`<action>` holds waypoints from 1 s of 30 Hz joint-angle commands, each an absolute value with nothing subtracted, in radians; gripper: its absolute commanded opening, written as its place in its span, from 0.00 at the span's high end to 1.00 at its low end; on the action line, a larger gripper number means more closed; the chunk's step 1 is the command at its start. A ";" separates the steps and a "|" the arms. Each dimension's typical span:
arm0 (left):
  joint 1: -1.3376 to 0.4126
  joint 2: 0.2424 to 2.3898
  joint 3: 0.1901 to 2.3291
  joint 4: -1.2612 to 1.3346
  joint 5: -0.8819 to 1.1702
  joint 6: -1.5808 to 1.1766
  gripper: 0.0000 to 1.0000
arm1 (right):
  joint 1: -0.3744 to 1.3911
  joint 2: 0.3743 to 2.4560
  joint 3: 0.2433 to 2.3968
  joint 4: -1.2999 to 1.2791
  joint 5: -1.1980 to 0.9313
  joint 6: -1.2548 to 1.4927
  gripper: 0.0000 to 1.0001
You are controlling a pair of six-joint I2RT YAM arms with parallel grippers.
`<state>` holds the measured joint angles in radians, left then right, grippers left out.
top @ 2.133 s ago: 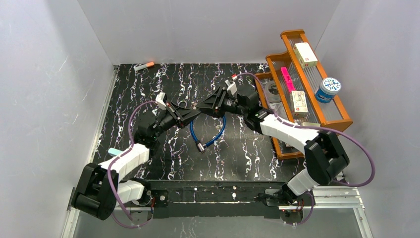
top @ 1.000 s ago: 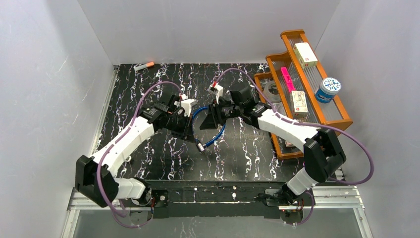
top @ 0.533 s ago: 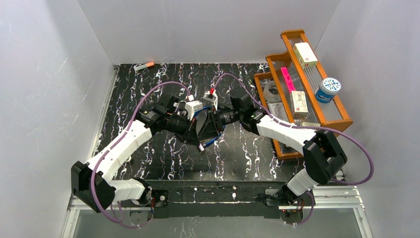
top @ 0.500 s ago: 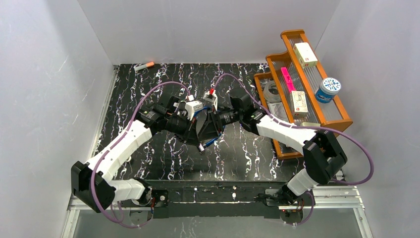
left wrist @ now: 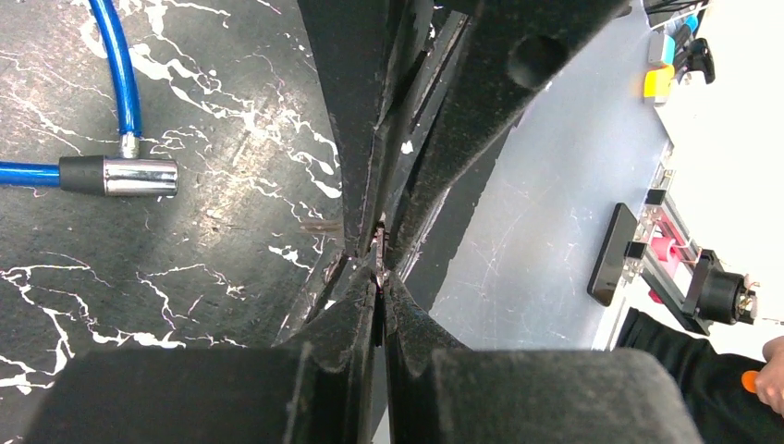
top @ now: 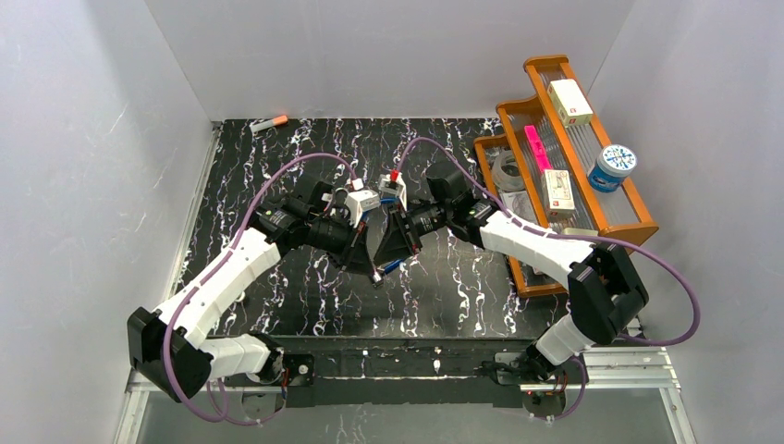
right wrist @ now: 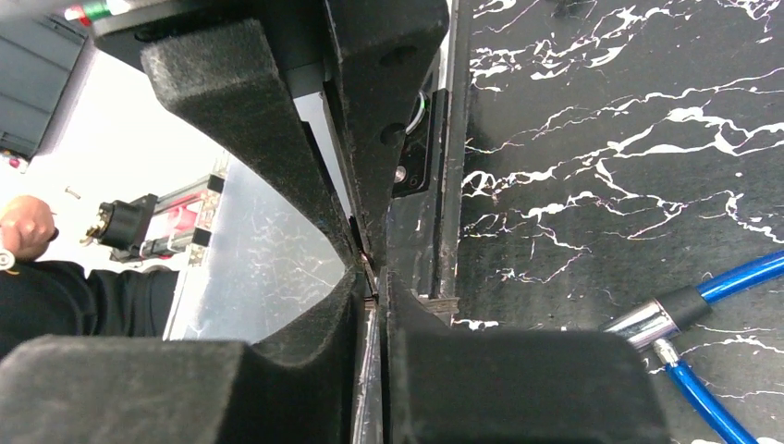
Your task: Unlock with the key
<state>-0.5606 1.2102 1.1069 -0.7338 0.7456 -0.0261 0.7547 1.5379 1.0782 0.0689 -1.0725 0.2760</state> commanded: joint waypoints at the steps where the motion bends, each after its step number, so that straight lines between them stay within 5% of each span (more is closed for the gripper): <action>1: -0.560 1.187 1.118 -0.742 0.766 -0.012 1.00 | 0.757 1.523 1.117 0.015 -1.091 0.232 0.88; 3: -0.560 1.187 1.118 -0.742 0.775 -0.008 1.00 | 0.757 1.529 1.113 0.037 -1.094 0.249 0.99; 6: -0.560 1.185 1.124 -0.742 0.768 -0.005 1.00 | 0.756 1.522 1.097 0.074 -1.078 0.269 0.99; 9: -0.560 1.172 1.135 -0.743 0.711 -0.005 0.80 | 0.756 1.495 1.063 0.141 -1.029 0.302 0.99; 13: -0.560 1.123 1.140 -0.690 0.613 -0.042 0.29 | 0.753 1.436 0.986 0.275 -0.917 0.381 0.99; 16: -0.560 1.063 1.124 -0.605 0.573 -0.091 0.15 | 0.741 1.384 0.913 0.382 -0.825 0.463 0.99; 23: -0.558 0.994 1.078 -0.322 0.583 -0.338 0.10 | 0.733 1.227 0.809 0.607 -0.578 0.678 0.99; 30: -0.558 0.940 0.942 0.271 0.519 -0.787 0.24 | 0.733 1.100 0.769 0.734 -0.392 0.772 0.99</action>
<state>-0.5598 0.9802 1.0153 -0.1272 0.5709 -0.4908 0.7368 1.1683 0.7868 0.5636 -0.5411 0.6910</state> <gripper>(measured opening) 0.810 0.032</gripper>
